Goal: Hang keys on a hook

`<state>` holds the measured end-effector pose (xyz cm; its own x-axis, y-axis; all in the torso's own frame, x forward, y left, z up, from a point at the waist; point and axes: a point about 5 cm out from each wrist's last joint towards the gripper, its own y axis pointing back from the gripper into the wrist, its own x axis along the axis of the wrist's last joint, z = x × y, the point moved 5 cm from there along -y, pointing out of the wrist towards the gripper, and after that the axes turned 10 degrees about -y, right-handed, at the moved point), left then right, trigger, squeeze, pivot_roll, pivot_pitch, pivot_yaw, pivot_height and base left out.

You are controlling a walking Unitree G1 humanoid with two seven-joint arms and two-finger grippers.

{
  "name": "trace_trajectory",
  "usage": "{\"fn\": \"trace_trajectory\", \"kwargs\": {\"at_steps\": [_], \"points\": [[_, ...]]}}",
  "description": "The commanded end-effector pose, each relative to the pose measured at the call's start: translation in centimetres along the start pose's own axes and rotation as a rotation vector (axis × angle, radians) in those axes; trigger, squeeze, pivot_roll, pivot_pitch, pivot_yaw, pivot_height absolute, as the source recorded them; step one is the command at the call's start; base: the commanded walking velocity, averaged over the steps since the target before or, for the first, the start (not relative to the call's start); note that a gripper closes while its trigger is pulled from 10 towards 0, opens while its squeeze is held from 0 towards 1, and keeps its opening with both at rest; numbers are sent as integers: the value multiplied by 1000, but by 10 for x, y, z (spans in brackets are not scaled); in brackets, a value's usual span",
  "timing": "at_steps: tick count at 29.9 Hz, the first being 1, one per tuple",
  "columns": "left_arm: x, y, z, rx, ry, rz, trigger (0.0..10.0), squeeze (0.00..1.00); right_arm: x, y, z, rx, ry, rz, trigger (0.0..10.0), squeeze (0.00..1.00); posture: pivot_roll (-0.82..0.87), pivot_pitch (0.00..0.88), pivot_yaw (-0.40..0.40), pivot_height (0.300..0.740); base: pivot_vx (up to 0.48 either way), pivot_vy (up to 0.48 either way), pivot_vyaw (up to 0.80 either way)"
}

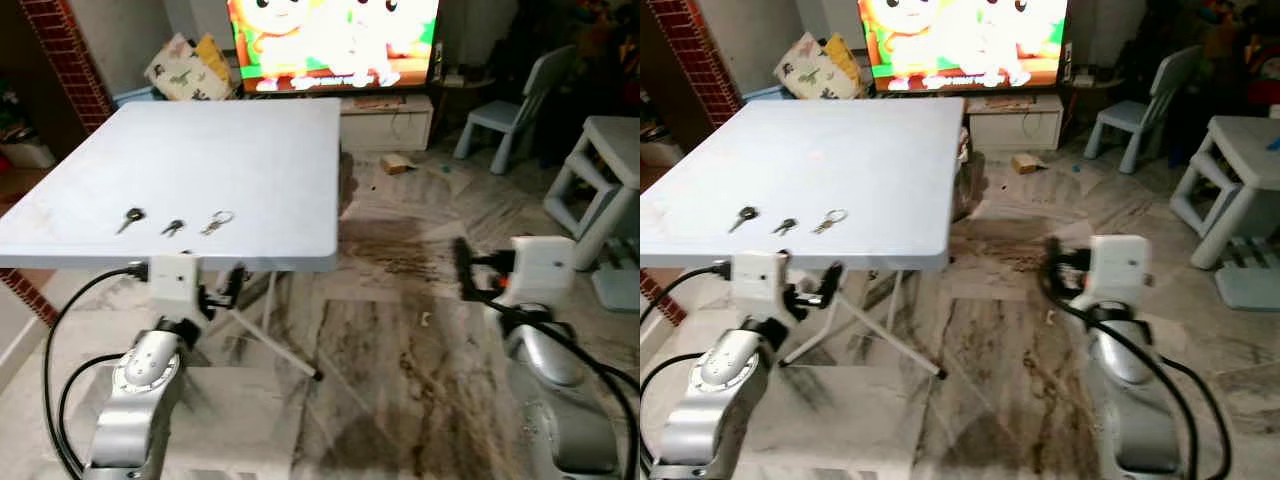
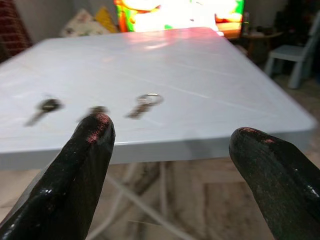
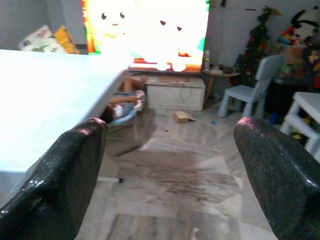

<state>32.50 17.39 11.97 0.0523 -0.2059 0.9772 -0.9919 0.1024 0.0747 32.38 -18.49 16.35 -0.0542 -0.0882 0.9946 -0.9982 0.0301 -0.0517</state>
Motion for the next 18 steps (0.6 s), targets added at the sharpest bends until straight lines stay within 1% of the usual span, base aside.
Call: {"fn": "trace_trajectory", "kwargs": {"at_steps": [1, 2, 3, 4, 5, 7, 15, 18], "points": [[7, -2, 6, -14, -7, 31, 10000, 0, 6, 0, 6, -15, 10, 18, 10000, 0, -43, 17, 66, 740, 0, 480, 0], [8, -2, 4, 14, -25, 37, 10000, 0, 5, -1, 6, -23, 11, 14, 10000, 0, -43, 20, 65, 740, 0, 315, 0], [8, -2, 4, 14, -25, 37, 10000, 0, 5, -1, 6, -23, 11, 14, 10000, 0, -43, 20, 65, 740, 0, 315, 0], [9, -3, 0, 45, -52, 39, 10000, 0, 4, -2, 8, -33, 3, 8, 10000, 0, -45, 22, 65, 740, 0, 0, 0], [9, -3, -1, 52, -62, 39, 10000, 0, 4, -2, 8, -35, -4, 6, 10000, 0, -45, 22, 65, 740, 0, 0, 0], [8, -4, -2, 54, -40, 35, 10000, 0, 4, -2, 8, -37, -2, 9, 10000, 0, -45, 24, 64, 740, 0, 0, 0], [9, -4, 4, 32, -35, 45, 10000, 0, 5, -4, 3, -10, 17, 7, 10000, 0, -45, 26, 66, 740, 0, 0, 0], [10, -5, 5, 28, -37, 47, 10000, 0, 5, -4, 1, -3, 15, 9, 10000, 0, -45, 25, 66, 740, 0, 0, 733]]}}
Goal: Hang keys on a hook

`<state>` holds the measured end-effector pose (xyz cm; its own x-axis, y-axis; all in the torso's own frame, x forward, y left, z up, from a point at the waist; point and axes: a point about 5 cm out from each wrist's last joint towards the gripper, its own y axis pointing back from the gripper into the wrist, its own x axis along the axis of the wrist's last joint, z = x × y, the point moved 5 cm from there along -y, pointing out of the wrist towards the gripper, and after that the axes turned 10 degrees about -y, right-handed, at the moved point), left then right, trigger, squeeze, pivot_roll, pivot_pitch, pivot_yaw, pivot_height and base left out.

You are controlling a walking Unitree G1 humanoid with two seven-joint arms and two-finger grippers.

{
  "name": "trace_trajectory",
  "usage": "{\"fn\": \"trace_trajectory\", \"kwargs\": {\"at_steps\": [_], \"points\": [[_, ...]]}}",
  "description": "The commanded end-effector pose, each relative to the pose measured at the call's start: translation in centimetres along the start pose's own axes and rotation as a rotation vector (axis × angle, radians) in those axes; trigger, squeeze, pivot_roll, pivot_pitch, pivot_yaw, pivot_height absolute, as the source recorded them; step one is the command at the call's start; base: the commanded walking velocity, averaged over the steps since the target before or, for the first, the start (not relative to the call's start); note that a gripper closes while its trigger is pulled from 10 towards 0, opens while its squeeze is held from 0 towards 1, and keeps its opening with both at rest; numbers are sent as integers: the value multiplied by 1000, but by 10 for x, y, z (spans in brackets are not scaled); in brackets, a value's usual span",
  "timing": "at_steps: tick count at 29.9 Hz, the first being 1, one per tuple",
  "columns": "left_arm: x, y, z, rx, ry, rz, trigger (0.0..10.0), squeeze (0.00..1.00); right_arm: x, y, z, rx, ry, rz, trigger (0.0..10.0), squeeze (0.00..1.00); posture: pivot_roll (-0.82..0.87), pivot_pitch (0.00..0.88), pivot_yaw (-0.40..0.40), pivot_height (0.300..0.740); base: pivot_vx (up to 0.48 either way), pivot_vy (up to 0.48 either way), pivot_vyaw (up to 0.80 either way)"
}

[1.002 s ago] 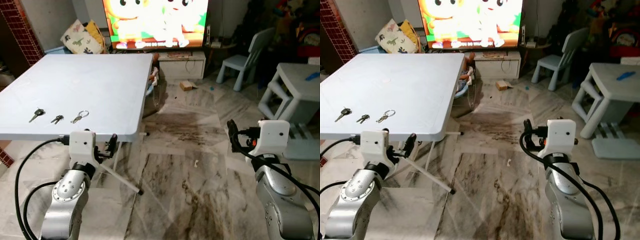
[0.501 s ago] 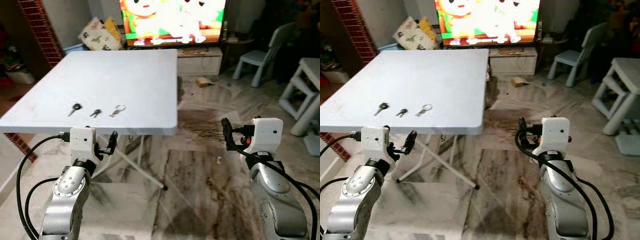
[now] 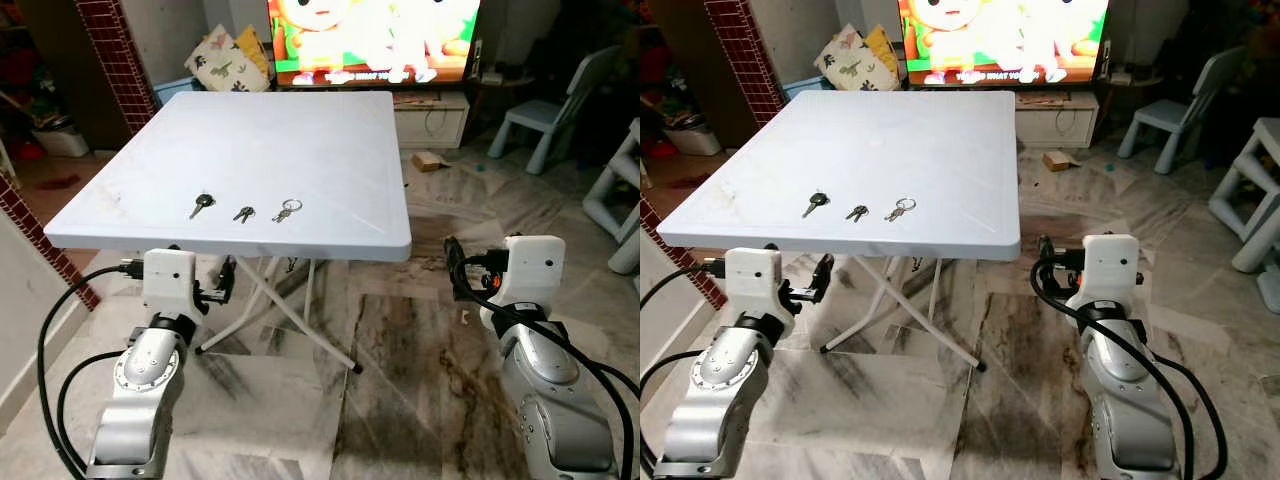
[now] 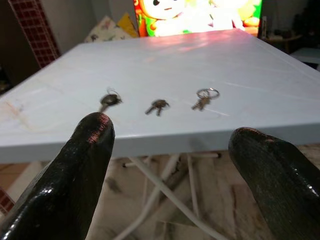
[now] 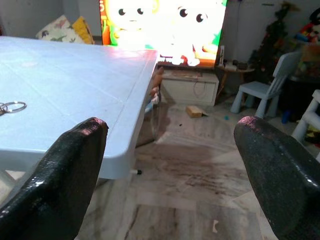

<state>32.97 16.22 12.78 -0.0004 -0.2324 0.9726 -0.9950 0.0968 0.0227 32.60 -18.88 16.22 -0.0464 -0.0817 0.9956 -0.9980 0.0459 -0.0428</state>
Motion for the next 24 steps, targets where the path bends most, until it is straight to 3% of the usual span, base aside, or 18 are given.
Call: {"fn": "trace_trajectory", "kwargs": {"at_steps": [1, 10, 16, 24], "points": [[0, 0, -4, 10, -9, 2, 10000, 0, 6, -2, -4, 17, 2, 16, 10000, 0, -45, 25, 66, 740, 0, 0, 800], [2, -1, 0, -1, -9, 13, 10000, 0, 5, -3, -7, 23, 2, 14, 10000, 0, -44, 25, 65, 740, 0, 0, 769], [6, -2, 7, -28, 2, 30, 10000, 0, 4, -3, -7, 22, -9, 13, 10000, 0, -46, 23, 66, 740, 0, 0, 0], [6, -3, 9, -36, 13, 31, 10000, 0, 4, -3, -7, 23, -1, 10, 10000, 0, -49, 20, 65, 740, 0, -246, 0]]}}
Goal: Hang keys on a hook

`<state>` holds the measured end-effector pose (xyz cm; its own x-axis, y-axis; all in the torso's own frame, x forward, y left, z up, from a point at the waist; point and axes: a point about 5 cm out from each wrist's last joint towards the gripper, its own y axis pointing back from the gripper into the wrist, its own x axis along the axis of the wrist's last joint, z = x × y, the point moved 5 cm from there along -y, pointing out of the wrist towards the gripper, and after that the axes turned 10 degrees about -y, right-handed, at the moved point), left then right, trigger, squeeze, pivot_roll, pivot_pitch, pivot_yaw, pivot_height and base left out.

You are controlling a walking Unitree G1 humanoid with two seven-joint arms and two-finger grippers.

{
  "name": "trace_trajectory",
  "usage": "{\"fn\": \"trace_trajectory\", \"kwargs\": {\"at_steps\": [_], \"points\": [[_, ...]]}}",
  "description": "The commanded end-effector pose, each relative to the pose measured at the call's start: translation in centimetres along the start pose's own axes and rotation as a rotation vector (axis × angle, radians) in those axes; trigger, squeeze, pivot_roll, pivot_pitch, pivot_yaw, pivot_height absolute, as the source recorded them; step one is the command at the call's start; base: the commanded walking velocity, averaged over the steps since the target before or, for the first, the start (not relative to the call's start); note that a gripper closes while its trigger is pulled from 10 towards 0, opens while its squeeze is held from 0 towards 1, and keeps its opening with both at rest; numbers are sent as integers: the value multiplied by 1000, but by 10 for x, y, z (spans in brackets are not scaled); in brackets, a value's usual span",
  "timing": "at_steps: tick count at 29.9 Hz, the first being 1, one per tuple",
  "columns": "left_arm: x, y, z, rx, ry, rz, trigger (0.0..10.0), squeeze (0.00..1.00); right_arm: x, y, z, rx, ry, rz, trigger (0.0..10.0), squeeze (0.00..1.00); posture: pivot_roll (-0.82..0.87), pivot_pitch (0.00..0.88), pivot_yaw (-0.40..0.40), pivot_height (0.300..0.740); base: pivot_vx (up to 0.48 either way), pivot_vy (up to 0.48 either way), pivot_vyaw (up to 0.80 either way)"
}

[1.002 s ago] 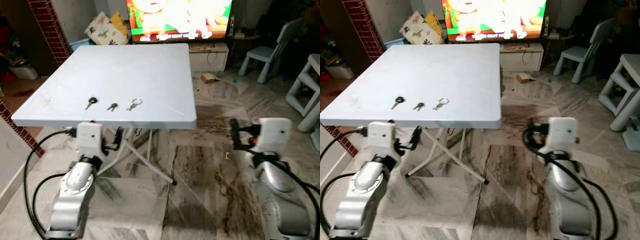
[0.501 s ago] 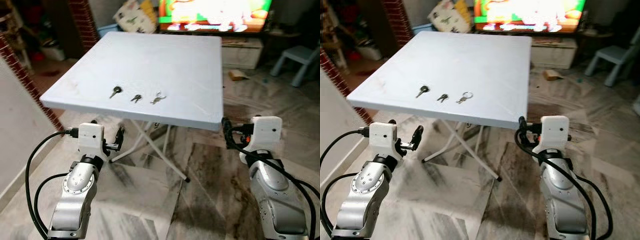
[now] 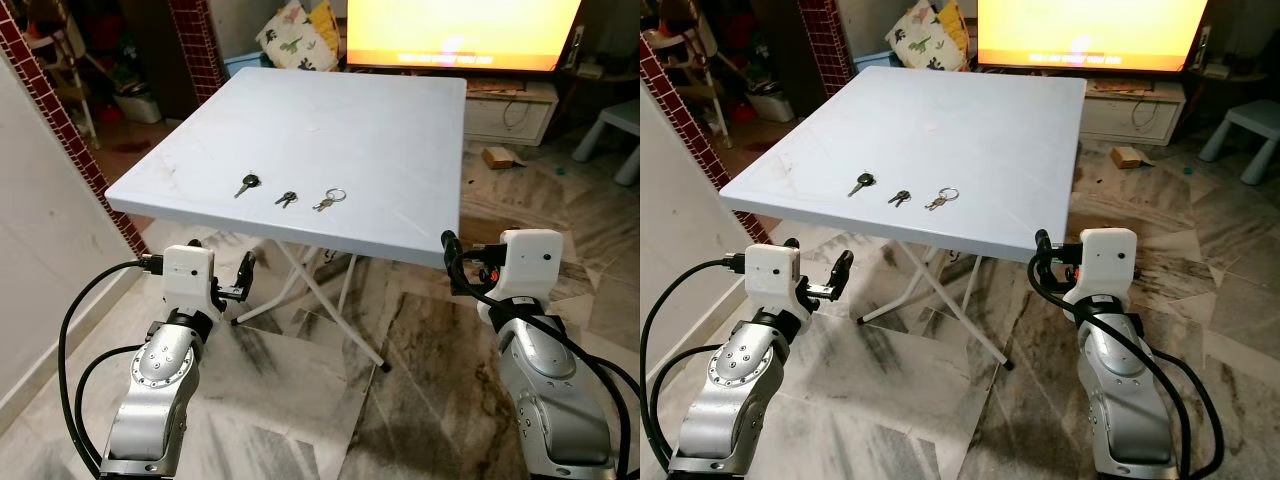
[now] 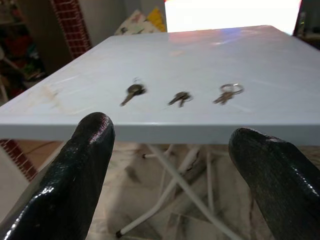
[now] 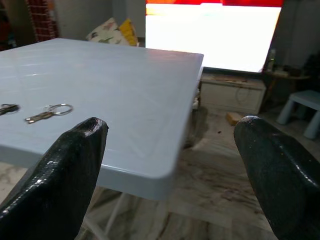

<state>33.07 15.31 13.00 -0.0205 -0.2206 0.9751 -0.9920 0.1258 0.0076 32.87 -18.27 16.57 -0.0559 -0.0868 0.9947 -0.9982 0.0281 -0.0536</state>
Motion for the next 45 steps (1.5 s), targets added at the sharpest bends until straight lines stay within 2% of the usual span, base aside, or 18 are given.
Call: {"fn": "trace_trajectory", "kwargs": {"at_steps": [1, 14, 26, 29, 38, 45], "points": [[2, -2, 1, -11, 3, 10, 10000, 0, 1, -1, 0, 5, 4, 1, 10000, 0, -50, 19, 64, 740, 0, -266, 0], [1, -2, 1, -6, 13, 13, 10000, 0, 2, -2, -3, 21, 18, 5, 10000, 0, -51, 16, 59, 740, 0, -312, 0], [0, -2, 3, 9, 44, 13, 10000, 0, 5, -3, -2, 31, 33, 6, 10000, 0, -63, 16, 33, 740, 0, 0, 0], [0, -2, 5, 23, 72, 21, 10000, 0, 5, -4, -1, 45, 45, -2, 10000, 0, -69, 17, 1, 740, 0, 0, 0], [0, 4, 4, 34, 91, 35, 10000, 0, 8, -5, -16, 101, 63, 16, 10000, 0, -64, 25, 20, 740, 0, 0, 0], [5, 4, 3, 4, 82, 59, 10000, 0, 6, -4, -21, 114, 56, 18, 10000, 0, -55, 32, 36, 740, 37, 0, 0]]}}
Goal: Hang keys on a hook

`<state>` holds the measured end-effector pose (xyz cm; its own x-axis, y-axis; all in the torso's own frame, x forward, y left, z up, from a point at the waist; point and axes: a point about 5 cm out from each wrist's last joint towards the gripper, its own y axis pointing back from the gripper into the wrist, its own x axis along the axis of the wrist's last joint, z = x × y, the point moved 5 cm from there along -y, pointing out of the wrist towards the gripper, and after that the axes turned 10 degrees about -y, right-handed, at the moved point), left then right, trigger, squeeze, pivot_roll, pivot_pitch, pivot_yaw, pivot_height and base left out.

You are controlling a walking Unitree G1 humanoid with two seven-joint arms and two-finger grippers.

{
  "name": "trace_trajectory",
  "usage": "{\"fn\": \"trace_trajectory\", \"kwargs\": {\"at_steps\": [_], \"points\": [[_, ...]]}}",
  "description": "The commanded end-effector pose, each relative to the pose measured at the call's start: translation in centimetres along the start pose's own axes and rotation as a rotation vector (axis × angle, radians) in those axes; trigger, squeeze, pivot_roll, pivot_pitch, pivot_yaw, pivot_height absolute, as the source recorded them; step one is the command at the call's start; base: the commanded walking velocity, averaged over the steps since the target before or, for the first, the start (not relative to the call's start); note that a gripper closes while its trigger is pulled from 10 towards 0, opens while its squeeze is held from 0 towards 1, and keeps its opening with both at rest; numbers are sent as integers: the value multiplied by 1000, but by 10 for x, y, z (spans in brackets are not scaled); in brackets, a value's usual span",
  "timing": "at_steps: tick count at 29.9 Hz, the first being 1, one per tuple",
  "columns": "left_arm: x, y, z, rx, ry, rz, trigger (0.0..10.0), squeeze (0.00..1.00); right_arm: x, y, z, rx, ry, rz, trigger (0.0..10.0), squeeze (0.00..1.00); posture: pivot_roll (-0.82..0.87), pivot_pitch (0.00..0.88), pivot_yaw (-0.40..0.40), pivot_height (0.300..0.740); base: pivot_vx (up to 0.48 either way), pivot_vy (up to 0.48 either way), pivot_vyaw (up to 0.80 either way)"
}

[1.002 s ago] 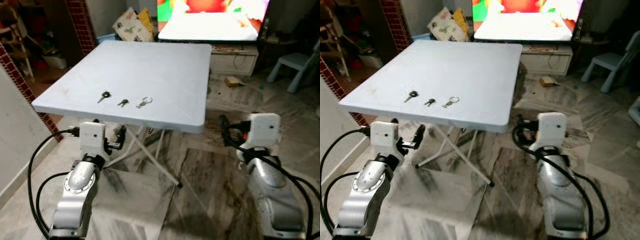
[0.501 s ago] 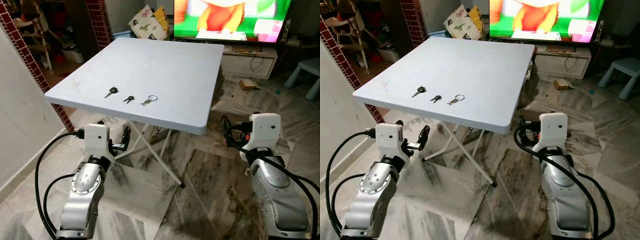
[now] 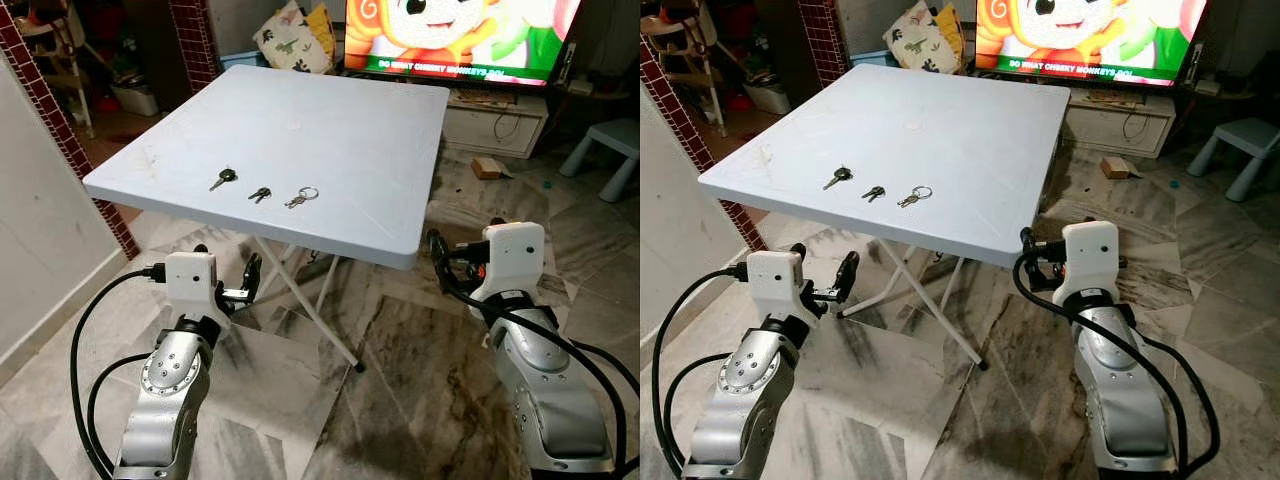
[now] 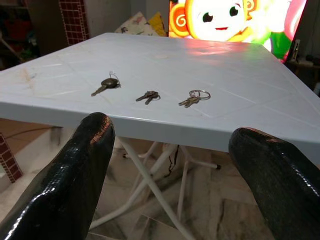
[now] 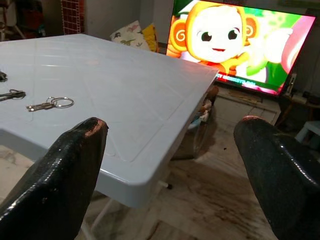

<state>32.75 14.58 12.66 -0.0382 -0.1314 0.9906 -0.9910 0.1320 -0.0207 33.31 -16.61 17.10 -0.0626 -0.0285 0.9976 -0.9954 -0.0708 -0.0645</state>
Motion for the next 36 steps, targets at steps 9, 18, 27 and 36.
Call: {"fn": "trace_trajectory", "kwargs": {"at_steps": [9, 18, 27, 36], "points": [[9, 1, -1, -14, 3, 39, 10000, 0, -1, 2, -7, 18, -7, 4, 10000, 0, -55, 35, 43, 740, 370, 0, 0], [8, 1, -2, -19, 3, 34, 10000, 0, -3, 1, -9, 28, -8, -1, 10000, 0, -52, 39, 44, 740, 374, 0, 0], [8, 1, 0, -27, 7, 31, 10000, 0, -3, 1, -10, 31, -7, -3, 10000, 0, -53, 38, 44, 740, 372, 0, 0], [7, 1, 0, -24, 3, 27, 10000, 0, -3, 1, -10, 40, -3, -2, 10000, 0, -54, 38, 43, 740, 346, 0, 0]]}}
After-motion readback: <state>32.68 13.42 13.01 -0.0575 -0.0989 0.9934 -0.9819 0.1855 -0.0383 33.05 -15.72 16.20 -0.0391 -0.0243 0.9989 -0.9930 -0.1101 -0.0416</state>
